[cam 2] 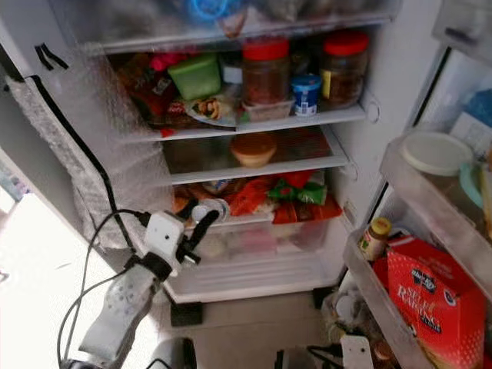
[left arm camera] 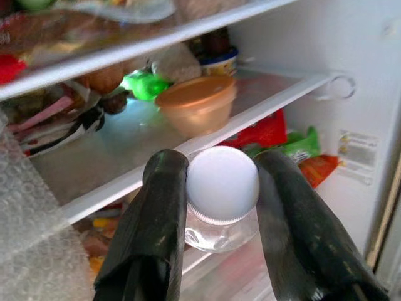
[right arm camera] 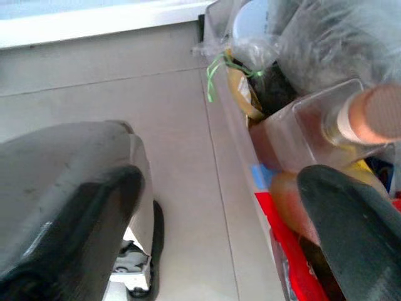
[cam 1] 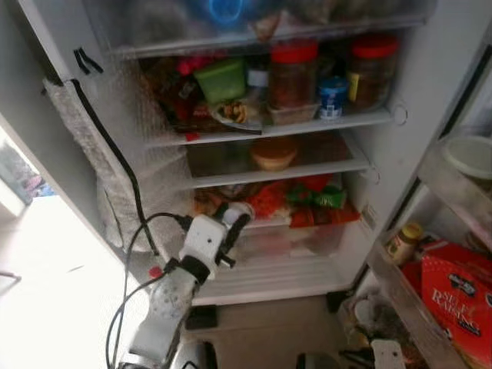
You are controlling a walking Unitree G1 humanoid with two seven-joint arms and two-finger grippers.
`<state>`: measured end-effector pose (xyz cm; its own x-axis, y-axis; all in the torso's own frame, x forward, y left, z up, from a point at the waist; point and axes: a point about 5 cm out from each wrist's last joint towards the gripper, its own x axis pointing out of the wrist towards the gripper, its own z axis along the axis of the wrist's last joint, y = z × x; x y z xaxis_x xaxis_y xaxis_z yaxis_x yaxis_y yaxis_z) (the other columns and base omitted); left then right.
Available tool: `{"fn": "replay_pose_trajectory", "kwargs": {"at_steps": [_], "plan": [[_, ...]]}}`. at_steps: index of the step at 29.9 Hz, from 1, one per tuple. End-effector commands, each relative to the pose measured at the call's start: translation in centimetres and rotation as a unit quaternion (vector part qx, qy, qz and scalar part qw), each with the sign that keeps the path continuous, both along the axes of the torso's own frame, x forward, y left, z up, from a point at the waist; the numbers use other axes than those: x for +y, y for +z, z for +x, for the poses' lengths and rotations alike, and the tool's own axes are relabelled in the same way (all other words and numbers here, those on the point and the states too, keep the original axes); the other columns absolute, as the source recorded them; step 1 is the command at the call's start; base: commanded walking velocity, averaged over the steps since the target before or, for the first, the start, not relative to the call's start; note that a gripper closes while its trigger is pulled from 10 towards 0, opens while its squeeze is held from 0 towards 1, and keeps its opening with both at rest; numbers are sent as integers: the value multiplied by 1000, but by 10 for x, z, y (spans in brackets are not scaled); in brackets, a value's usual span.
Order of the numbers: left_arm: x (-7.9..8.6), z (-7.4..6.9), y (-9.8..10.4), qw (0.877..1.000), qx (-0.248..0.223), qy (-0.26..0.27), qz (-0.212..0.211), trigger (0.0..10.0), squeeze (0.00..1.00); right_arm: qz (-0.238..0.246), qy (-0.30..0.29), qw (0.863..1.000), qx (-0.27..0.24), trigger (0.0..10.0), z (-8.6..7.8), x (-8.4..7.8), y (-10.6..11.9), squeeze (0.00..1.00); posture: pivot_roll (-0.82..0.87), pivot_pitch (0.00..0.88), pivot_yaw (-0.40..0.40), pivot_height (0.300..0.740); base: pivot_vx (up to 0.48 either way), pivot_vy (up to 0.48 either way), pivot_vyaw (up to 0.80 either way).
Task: Restocking fridge
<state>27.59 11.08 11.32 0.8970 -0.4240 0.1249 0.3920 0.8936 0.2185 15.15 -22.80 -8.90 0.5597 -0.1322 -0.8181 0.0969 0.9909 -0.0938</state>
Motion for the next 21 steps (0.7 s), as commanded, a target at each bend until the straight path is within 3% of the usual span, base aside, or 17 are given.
{"fn": "replay_pose_trajectory", "kwargs": {"at_steps": [1,15,21], "plan": [[-7,0,4,1000,-6,-10,-8,10000,0,17,2,1000,11,10000,-6,8,-4,0,-58,47,68,615,307,0,-488],[-5,0,5,1000,-12,-5,1,10000,0,15,5,1000,11,10000,-5,8,-4,0,-57,62,68,615,309,0,0],[11,2,7,997,-29,64,22,10000,0,15,6,1000,12,10000,-5,8,-4,0,-55,66,66,615,296,0,0]]}}
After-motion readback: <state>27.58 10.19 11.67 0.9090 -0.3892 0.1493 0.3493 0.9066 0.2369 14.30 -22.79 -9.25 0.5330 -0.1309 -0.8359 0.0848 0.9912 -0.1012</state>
